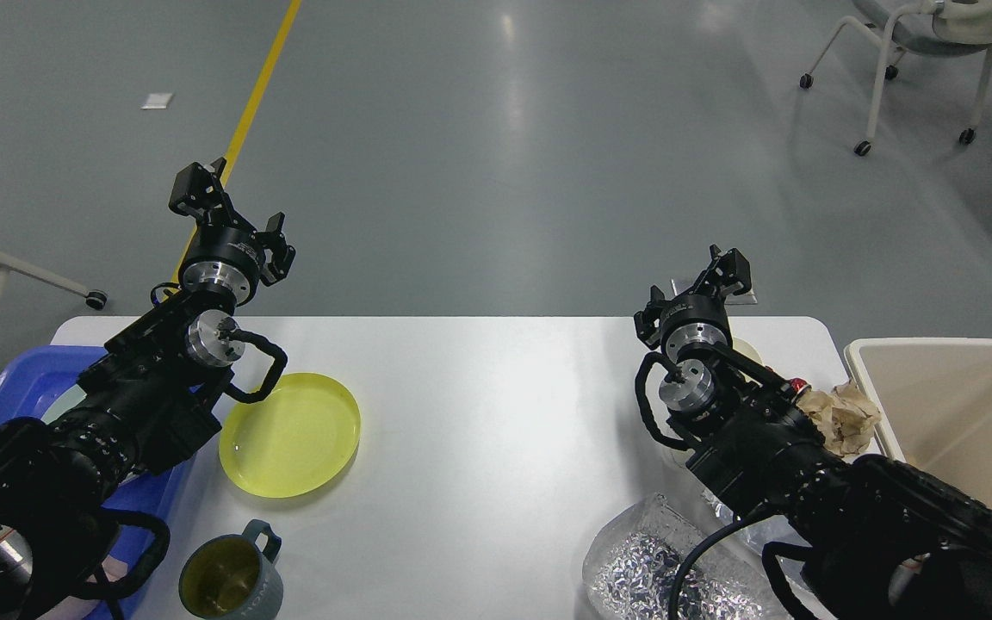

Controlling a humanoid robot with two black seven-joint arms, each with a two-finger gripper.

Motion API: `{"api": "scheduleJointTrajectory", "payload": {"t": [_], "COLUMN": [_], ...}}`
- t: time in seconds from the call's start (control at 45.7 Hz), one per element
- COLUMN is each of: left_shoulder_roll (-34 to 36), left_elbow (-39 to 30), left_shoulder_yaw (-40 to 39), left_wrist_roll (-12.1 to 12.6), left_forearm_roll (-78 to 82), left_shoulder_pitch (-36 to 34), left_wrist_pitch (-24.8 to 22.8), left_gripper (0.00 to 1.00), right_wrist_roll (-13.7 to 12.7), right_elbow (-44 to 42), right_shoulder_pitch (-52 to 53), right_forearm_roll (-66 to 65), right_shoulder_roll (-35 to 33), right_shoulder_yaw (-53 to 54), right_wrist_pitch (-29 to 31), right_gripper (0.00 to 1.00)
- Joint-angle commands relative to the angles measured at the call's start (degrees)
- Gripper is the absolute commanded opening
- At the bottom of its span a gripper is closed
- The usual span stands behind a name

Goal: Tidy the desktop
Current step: 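Raise the left arm and swing it outward over the blue tray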

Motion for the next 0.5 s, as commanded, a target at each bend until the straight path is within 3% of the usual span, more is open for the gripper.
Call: {"api": "scheduleJointTrajectory", "payload": {"t": [0.0, 0.481], "left_shoulder_roll": [0.02, 0.11], "left_elbow": [0.01, -0.07], "left_shoulder_yaw": [-0.1, 2.09], "left_wrist_roll": [0.01, -0.16], "left_forearm_roll": [0.0, 0.44], "left_shoulder_pitch": [-0.05, 0.92], "left_wrist_pitch": [0.0, -0.88], "left_gripper": [1.0, 1.0], "right_wrist_roll": [0.0, 0.0], "right_elbow": [0.0, 0.0], "right_shoulder_pitch": [0.0, 0.0], "right_forearm_roll": [-0.03, 0.06], "right_shoulder_roll": [0.0, 0.0], "right_shoulder_yaw": [0.01, 0.01], "right_wrist_pitch": [0.0, 0.0], "right_gripper": [1.0, 1.0]}}
